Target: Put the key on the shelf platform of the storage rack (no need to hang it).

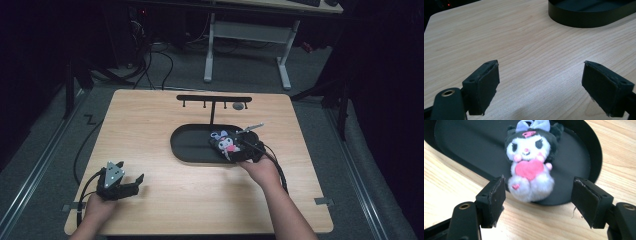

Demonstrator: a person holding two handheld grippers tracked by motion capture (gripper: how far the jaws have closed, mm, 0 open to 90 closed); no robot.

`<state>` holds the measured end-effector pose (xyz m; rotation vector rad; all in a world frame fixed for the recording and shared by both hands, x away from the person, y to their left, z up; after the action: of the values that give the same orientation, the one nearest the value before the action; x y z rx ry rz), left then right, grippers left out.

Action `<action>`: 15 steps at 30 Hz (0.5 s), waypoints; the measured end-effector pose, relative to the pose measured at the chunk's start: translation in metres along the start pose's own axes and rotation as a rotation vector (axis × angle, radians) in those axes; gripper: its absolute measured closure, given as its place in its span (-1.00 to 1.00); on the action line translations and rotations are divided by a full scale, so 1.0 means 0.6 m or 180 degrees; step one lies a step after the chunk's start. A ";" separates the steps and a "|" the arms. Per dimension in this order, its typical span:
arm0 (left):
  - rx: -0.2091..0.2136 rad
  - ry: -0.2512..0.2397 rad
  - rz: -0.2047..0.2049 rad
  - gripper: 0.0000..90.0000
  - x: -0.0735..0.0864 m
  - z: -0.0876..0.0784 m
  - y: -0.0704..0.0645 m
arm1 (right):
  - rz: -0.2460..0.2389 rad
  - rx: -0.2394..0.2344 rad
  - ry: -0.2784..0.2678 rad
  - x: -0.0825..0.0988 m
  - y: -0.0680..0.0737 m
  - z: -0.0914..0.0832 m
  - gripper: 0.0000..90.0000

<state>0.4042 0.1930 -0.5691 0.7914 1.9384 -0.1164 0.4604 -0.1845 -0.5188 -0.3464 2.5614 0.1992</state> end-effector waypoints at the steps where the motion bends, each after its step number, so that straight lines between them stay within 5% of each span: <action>1: 0.0002 0.0000 0.0002 -0.66 0.000 0.000 0.000 | 0.0000 0.0000 0.0000 0.000 0.000 0.000 -0.39; 15: 0.0013 0.0008 0.0035 -0.66 -0.001 0.001 -0.002 | 0.0084 -0.0013 -0.0254 0.051 -0.027 -0.021 -0.47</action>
<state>0.4039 0.1917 -0.5693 0.8050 1.9365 -0.1130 0.4339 -0.2086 -0.5256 -0.3003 2.4882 0.2237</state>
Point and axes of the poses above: each handheld gripper's, and its own axes: z roughly forward along the jaws, x roughly out of its underside, y roughly to its left, the point moved 8 cm from there along z, roughly forward along the jaws, and after that the axes turned 9 degrees about z, right-handed, at the moved point
